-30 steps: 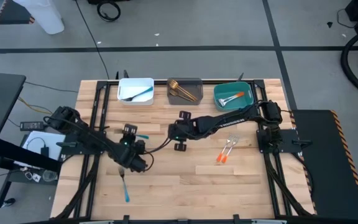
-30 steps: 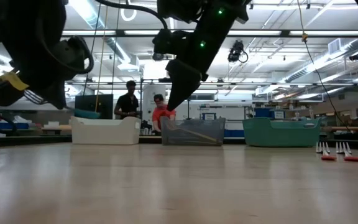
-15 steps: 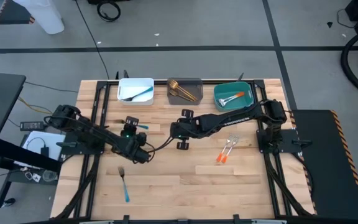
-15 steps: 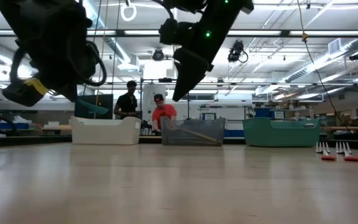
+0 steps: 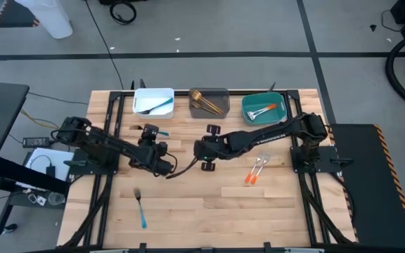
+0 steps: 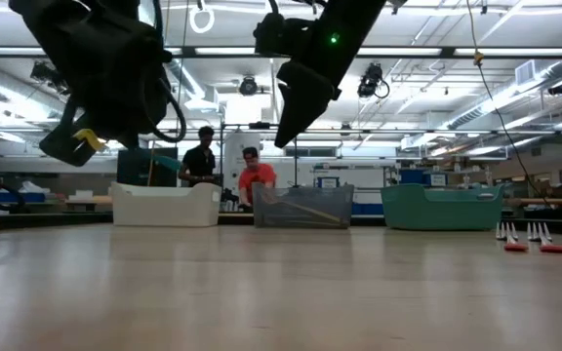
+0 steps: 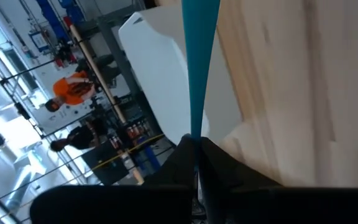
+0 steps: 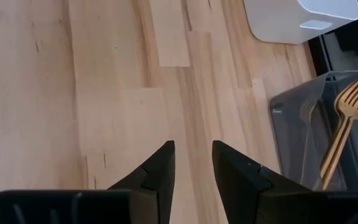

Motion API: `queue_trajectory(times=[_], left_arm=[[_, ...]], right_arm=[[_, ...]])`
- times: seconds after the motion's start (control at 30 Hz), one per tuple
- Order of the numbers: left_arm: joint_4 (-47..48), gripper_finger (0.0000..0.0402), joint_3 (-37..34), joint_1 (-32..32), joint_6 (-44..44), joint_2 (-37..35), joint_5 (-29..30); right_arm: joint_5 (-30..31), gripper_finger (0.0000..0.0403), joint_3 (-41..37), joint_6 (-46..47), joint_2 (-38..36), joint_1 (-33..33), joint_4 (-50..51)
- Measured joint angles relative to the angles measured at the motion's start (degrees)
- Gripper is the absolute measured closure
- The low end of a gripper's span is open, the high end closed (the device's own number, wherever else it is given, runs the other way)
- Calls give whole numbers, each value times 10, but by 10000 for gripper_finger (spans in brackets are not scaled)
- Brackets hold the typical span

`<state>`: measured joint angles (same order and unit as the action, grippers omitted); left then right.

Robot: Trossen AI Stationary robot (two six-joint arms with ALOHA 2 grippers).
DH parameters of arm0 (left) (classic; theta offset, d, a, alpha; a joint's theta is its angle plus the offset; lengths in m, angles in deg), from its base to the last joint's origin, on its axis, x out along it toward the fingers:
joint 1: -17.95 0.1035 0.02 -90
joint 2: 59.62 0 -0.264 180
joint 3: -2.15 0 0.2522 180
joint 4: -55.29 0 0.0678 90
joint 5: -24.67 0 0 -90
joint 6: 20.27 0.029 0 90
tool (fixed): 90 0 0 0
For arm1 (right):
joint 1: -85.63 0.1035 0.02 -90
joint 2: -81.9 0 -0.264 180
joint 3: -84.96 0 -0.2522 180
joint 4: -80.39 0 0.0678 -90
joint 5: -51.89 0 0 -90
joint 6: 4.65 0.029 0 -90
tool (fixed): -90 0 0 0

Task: Sort silverware by color (type)
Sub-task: Put the top blue fork into the white bin

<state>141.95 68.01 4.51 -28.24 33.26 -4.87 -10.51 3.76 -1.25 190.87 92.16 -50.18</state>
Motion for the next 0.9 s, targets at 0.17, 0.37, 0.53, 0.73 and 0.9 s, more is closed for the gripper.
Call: queue_trajectory(times=[0.17, 0.37, 0.53, 0.73, 0.9], left_arm=[[-1, 386, 0, 31, 15, 0, 20], [-6, 386, 0, 74, 29, 0, 30], [-42, 386, 0, 98, 85, -5, 32], [-123, 386, 0, 129, 180, -35, 22], [-190, 386, 0, 169, 239, -71, -32]], right_arm=[[44, 286, 0, 0, 0, 10, 2], [58, 286, 0, -2, 0, 17, 13], [60, 286, -13, -6, -1, 16, 16], [60, 286, -45, 0, -10, 15, 3], [74, 286, -60, 17, -24, 17, 3]])
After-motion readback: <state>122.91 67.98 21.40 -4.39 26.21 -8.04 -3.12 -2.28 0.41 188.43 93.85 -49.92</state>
